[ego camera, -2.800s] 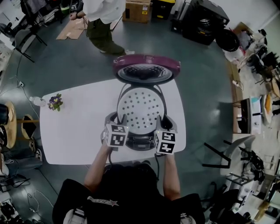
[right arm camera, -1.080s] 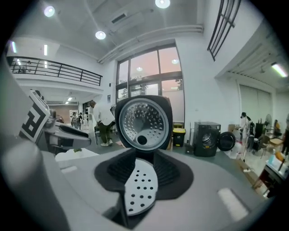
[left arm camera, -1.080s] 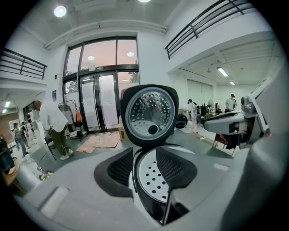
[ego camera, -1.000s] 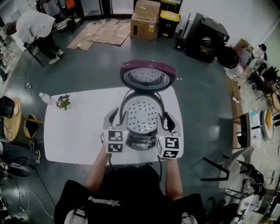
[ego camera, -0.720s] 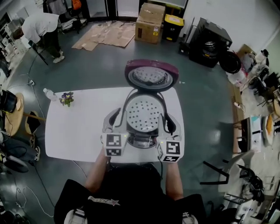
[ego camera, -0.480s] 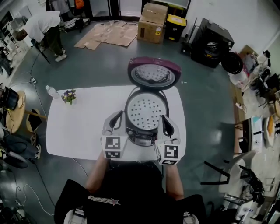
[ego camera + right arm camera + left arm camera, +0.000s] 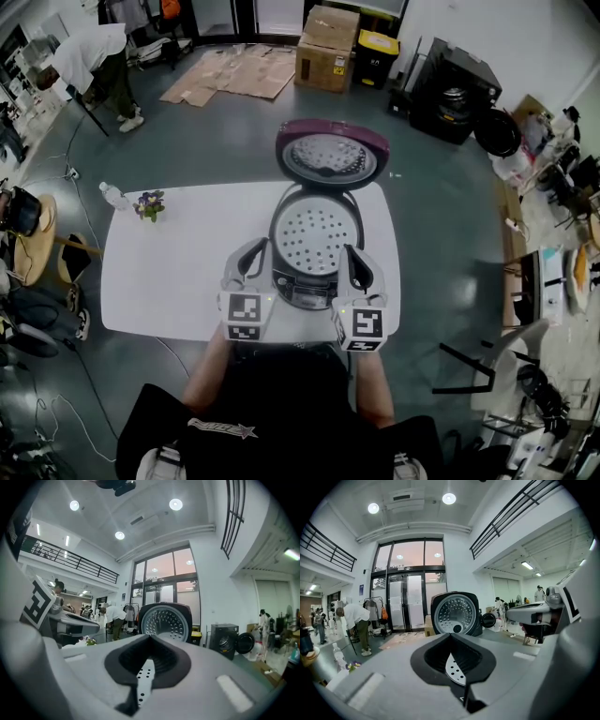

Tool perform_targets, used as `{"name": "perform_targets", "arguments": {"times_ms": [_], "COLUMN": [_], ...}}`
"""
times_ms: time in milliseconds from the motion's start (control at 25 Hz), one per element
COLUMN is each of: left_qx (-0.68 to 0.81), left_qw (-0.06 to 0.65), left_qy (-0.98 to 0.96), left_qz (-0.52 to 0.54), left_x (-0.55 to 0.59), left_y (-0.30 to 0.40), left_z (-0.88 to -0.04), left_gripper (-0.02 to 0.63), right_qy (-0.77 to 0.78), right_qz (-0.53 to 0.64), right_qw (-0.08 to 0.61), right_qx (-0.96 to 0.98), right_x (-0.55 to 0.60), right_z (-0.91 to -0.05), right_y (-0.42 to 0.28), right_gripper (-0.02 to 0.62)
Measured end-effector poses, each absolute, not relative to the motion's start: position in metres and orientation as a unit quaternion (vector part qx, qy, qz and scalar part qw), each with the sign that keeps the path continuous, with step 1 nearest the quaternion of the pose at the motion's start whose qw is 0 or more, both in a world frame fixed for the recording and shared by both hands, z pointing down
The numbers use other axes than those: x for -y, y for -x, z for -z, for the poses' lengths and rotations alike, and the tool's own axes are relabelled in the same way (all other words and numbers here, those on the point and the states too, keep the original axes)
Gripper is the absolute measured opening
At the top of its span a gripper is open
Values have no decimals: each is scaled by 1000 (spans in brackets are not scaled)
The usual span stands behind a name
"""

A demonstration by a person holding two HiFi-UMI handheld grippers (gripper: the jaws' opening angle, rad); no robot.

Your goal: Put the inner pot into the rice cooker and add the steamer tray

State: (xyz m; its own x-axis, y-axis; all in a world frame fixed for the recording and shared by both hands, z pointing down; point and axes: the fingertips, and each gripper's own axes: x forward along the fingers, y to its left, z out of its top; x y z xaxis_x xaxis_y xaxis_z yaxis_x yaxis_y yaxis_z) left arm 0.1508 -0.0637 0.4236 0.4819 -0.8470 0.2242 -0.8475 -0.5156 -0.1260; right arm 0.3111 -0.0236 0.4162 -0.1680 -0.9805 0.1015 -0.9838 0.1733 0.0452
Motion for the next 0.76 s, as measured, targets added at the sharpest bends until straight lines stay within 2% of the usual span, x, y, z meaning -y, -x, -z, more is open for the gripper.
{"name": "perform_targets", "arguments": {"times_ms": [760], "left_qx": [486], "left_qw": [-6], "left_qy": [-864], "left_qz": [-131], "left_x": [57], "left_y": [-154], "left_z": [-422], "left_gripper": [10], "right_qy": [-648], "right_qz": [-22], "right_qw": [50], "right_qx": [760], "right_x": [18], "right_z": [-418], "right_y": [-314], "right_gripper": [6]}}
